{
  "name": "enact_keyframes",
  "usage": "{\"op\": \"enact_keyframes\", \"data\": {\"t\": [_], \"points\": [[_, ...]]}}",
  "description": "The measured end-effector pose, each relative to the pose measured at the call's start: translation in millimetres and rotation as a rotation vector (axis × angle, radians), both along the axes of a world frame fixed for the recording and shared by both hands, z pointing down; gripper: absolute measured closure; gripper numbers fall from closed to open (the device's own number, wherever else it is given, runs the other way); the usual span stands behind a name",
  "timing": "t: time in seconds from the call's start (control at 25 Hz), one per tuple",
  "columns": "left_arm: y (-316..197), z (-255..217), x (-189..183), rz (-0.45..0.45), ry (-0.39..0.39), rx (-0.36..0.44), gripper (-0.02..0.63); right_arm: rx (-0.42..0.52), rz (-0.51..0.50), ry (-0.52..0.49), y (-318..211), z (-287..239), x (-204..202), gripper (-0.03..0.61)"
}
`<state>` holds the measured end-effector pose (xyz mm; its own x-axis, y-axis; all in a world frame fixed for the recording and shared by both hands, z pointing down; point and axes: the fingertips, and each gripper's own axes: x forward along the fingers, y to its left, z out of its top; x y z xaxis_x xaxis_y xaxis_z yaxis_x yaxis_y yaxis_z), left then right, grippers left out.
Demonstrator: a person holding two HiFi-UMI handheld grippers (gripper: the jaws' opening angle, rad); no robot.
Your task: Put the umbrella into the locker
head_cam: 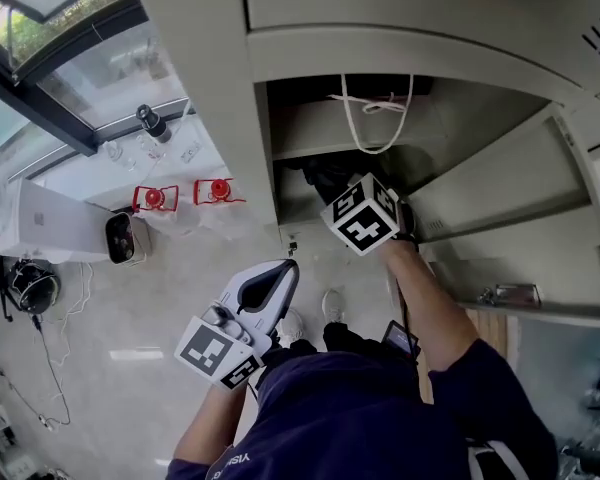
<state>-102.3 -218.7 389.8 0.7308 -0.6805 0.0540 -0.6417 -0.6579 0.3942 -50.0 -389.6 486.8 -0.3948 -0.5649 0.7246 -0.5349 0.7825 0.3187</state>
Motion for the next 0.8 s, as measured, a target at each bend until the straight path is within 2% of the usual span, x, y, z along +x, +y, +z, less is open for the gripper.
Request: {"op": "enact_keyframes", "data": {"t": [0.2, 0.52, 0.64, 0.8], "points": [[-9, 4, 10, -0.013, -0.021, -0.021, 0.611, 0.158, -0.028, 0.139, -36, 10, -4, 0.38], [-13, 9, 20, -0.022, -0.055, -0.055, 0.612, 0.383, -0.077, 0.304, -77, 21, -4, 0.38], [-12, 11, 23, -0.028, -0.064, -0.066, 0.611, 0.418, -0.096, 0.318, -84, 28, -4, 0.38], [-13, 12, 24, -0.031, -0.062, -0.073, 0.611, 0.397, -0.098, 0.297, -86, 32, -3, 0.38]]}}
